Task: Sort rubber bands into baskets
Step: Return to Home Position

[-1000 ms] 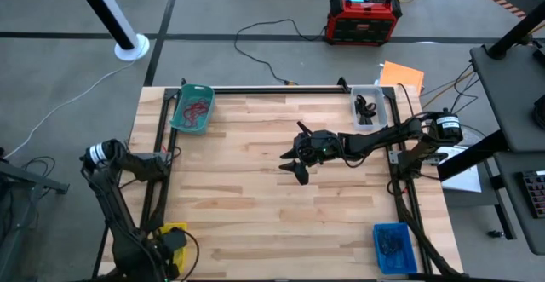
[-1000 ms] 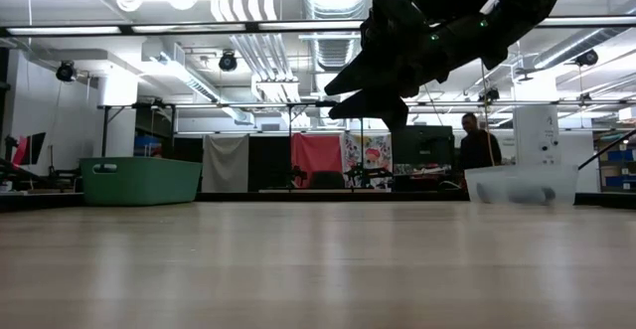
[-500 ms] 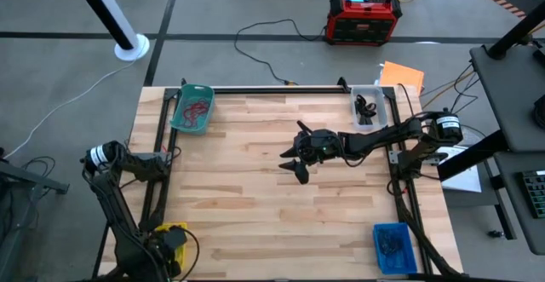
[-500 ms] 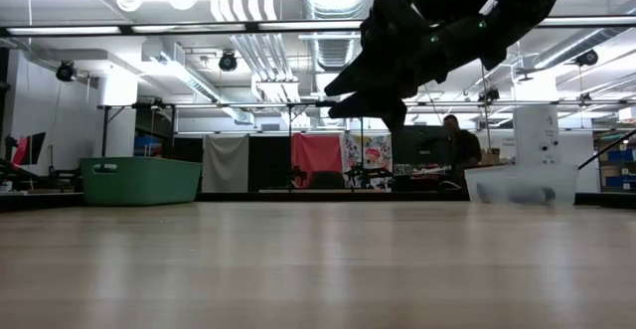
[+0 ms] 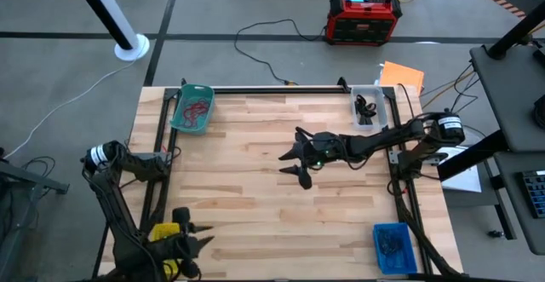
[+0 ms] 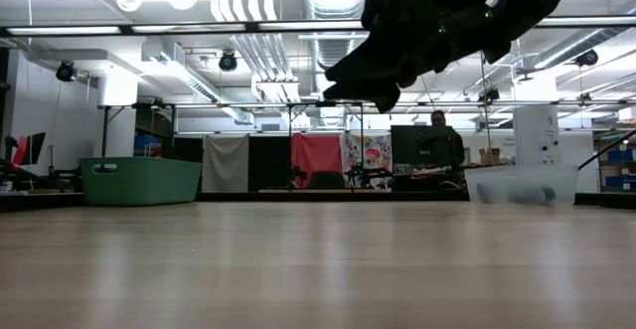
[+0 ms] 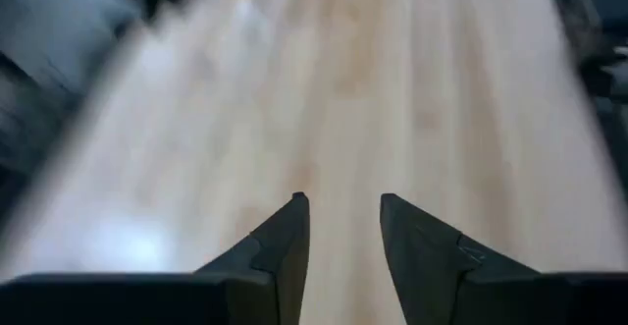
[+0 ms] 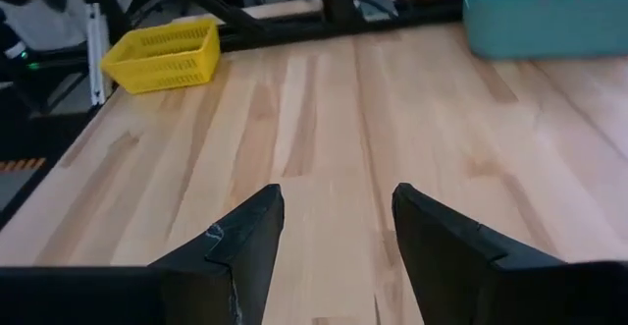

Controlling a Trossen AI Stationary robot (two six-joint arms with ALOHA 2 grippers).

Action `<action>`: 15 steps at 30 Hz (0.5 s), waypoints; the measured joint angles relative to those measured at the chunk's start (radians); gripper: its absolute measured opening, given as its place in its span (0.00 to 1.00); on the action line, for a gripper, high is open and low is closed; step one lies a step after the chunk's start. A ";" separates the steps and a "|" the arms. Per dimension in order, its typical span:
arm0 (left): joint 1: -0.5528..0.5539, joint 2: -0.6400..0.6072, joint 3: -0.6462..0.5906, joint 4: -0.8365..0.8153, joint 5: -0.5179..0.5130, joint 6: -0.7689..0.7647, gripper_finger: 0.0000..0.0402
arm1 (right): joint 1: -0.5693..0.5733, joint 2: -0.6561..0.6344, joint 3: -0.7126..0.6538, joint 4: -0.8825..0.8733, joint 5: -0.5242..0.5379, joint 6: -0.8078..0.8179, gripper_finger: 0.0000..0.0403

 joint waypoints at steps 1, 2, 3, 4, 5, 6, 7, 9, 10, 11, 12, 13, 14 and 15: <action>0.006 -0.001 -0.003 -0.007 -0.055 0.047 0.28 | 0.007 -0.007 0.000 0.001 0.000 -0.021 0.46; 0.015 -0.005 -0.010 -0.013 -0.100 0.075 0.27 | 0.013 -0.016 0.000 0.000 0.000 -0.039 0.46; 0.026 -0.011 -0.021 -0.023 -0.142 0.089 0.26 | 0.021 -0.025 0.000 0.002 0.001 -0.061 0.45; 0.040 -0.019 -0.038 -0.037 -0.177 0.095 0.26 | 0.031 -0.037 0.000 0.004 0.001 -0.084 0.44; 0.054 -0.029 -0.057 -0.045 -0.205 0.096 0.25 | 0.040 -0.052 -0.001 -0.001 0.000 -0.108 0.44; 0.068 -0.039 -0.080 -0.044 -0.229 0.096 0.24 | 0.051 -0.068 -0.003 -0.002 0.000 -0.132 0.43; 0.082 -0.050 -0.105 -0.033 -0.247 0.096 0.23 | 0.062 -0.086 -0.007 -0.001 0.000 -0.155 0.42; 0.115 -0.076 -0.158 0.003 -0.265 0.098 0.21 | 0.084 -0.132 -0.021 -0.001 0.000 -0.192 0.40; 0.132 -0.091 -0.184 0.036 -0.266 0.115 0.20 | 0.095 -0.155 -0.030 -0.001 0.000 -0.206 0.39; 0.150 -0.107 -0.213 0.088 -0.266 0.144 0.19 | 0.104 -0.178 -0.039 0.001 0.001 -0.220 0.38; 0.168 -0.122 -0.240 0.144 -0.264 0.186 0.17 | 0.111 -0.203 -0.052 0.001 0.008 -0.229 0.37; 0.189 -0.138 -0.268 0.223 -0.262 0.250 0.16 | 0.118 -0.227 -0.065 -0.001 0.017 -0.235 0.36; 0.206 -0.153 -0.294 0.314 -0.252 0.321 0.14 | 0.122 -0.247 -0.076 0.000 0.031 -0.236 0.35; 0.224 -0.169 -0.317 0.404 -0.225 0.406 0.13 | 0.124 -0.268 -0.090 0.001 0.044 -0.239 0.34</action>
